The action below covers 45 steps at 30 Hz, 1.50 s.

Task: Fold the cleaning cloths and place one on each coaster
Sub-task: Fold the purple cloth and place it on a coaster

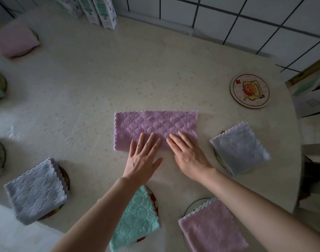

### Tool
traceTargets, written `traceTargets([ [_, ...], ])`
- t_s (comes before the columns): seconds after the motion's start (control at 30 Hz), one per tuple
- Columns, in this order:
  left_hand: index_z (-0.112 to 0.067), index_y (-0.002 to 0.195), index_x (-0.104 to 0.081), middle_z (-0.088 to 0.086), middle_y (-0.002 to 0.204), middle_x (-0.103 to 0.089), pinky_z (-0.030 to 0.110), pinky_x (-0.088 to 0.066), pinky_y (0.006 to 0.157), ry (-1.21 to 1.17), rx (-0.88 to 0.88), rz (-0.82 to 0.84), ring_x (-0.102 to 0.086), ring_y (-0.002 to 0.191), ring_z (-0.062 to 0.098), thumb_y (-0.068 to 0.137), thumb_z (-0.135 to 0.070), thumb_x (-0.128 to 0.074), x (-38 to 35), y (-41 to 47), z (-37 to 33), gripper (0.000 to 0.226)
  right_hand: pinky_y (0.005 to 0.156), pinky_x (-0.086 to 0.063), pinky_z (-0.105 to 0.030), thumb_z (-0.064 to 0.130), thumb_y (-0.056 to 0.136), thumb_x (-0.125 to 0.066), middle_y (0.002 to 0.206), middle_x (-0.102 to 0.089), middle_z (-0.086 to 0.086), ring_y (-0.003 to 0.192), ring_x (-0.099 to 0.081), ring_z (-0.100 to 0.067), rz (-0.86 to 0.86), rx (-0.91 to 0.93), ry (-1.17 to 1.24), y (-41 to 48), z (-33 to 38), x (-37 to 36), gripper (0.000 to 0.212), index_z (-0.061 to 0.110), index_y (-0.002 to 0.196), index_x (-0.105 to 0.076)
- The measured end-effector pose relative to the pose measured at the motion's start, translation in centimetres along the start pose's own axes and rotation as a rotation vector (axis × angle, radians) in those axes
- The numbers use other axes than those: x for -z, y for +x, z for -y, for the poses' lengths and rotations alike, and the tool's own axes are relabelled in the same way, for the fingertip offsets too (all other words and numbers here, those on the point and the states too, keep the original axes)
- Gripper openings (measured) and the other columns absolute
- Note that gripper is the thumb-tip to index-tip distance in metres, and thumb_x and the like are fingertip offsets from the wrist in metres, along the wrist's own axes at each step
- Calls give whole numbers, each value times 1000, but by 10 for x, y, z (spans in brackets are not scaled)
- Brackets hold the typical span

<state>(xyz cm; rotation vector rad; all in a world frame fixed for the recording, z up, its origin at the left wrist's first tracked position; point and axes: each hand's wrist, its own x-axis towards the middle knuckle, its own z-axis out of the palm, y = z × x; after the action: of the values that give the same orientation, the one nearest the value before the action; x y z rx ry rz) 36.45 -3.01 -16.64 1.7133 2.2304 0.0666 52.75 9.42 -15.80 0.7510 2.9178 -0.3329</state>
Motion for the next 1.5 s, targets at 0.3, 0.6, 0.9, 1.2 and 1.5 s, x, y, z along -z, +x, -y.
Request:
traceTargets([
  [0.3,-21,152,-11,2,160,-5,50,-5,118,36,185,-23,0,147,25,93,-57,-20,-5,-45,29,70,104,-41,-46,4,84,-27,146,-42,-13,133,-41,-31,-57,23,-155,-48,-27,-3,56,3,138,-45],
  [0.6,-7,151,-7,16,158,2,52,-8,117,34,337,-7,1,146,33,90,-60,-17,-9,-50,42,81,70,-47,-41,-3,75,-51,89,-58,-9,78,-55,-29,-158,-1,-304,-17,-14,13,21,9,91,-58],
  [0.9,-5,151,-5,18,158,4,53,-5,117,42,357,-4,4,145,36,90,-62,-16,-13,-45,37,85,52,-42,-33,-1,67,-52,73,-51,-6,64,-52,-26,-110,2,-359,1,-14,23,17,14,75,-53],
  [1.2,-16,152,2,5,159,12,56,6,115,75,323,-3,13,145,30,91,-66,-16,10,-6,54,82,53,-43,-31,-13,56,-65,72,-52,-2,64,-51,-23,-36,73,-59,-28,-1,42,34,13,75,-56],
  [1.5,-19,145,-35,1,150,-39,47,-22,117,-239,-164,-147,-26,142,20,85,-30,-59,9,-8,-35,65,77,-49,-19,1,83,-62,99,-61,-1,89,-60,-14,-148,75,329,-31,31,78,29,12,110,-60],
])
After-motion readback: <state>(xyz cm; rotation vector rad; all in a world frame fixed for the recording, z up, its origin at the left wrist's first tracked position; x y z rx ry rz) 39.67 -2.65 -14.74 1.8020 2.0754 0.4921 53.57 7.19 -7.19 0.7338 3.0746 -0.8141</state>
